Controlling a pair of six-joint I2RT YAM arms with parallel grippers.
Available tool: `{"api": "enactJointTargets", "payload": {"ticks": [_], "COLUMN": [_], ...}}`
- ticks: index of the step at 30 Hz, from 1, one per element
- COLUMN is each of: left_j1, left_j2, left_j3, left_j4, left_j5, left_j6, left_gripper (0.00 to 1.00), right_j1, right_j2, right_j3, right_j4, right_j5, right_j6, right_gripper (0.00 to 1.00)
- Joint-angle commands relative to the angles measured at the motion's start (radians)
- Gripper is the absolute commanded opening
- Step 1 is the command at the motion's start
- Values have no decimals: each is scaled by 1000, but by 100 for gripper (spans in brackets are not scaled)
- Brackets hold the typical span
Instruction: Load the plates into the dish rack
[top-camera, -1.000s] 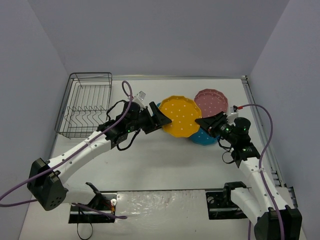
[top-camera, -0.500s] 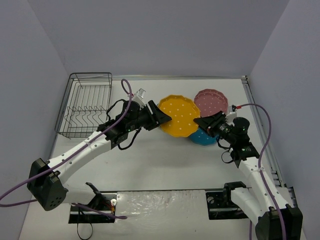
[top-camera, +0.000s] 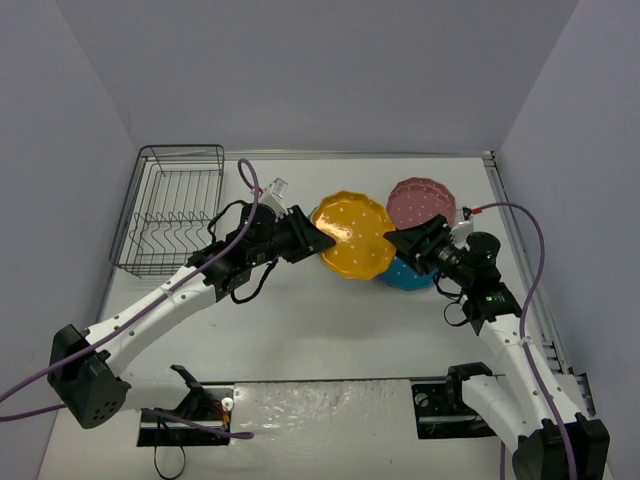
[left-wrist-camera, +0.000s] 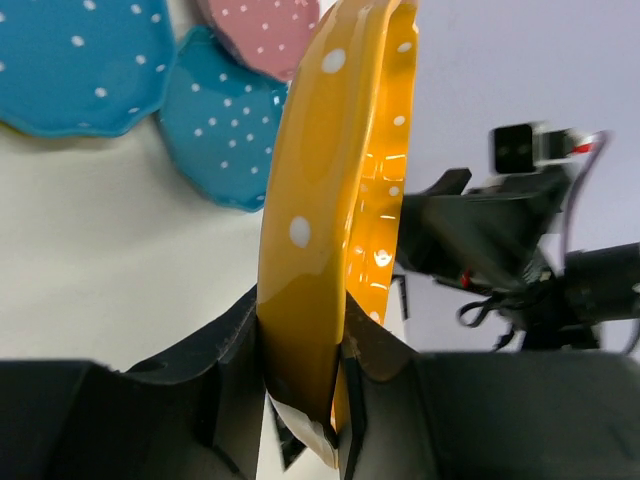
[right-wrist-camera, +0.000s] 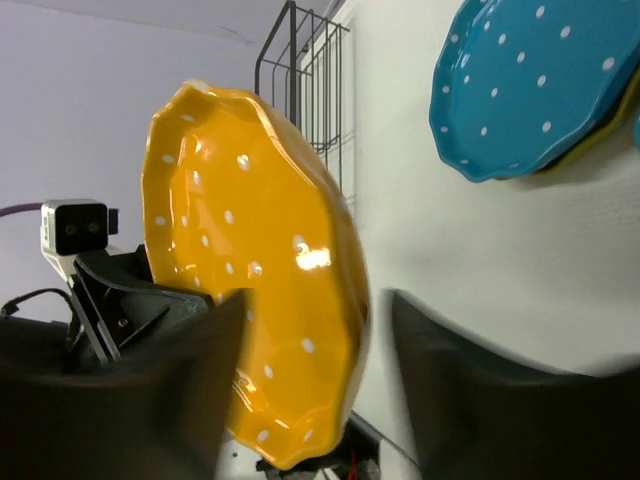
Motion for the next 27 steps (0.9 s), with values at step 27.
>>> {"api": "enactJointTargets", "payload": {"ticks": [27], "left_j1": [410], "left_j2": [-202], "left_j3": [615], "left_j4": [-678], "left_j5": [-549], "left_j6": [986], "left_gripper": [0], "right_j1": [108], "right_j2": [-5], "right_j3": [435], "right_j4": [-529], "right_j5": [304], "right_j6": [-664], "right_gripper": [100]}}
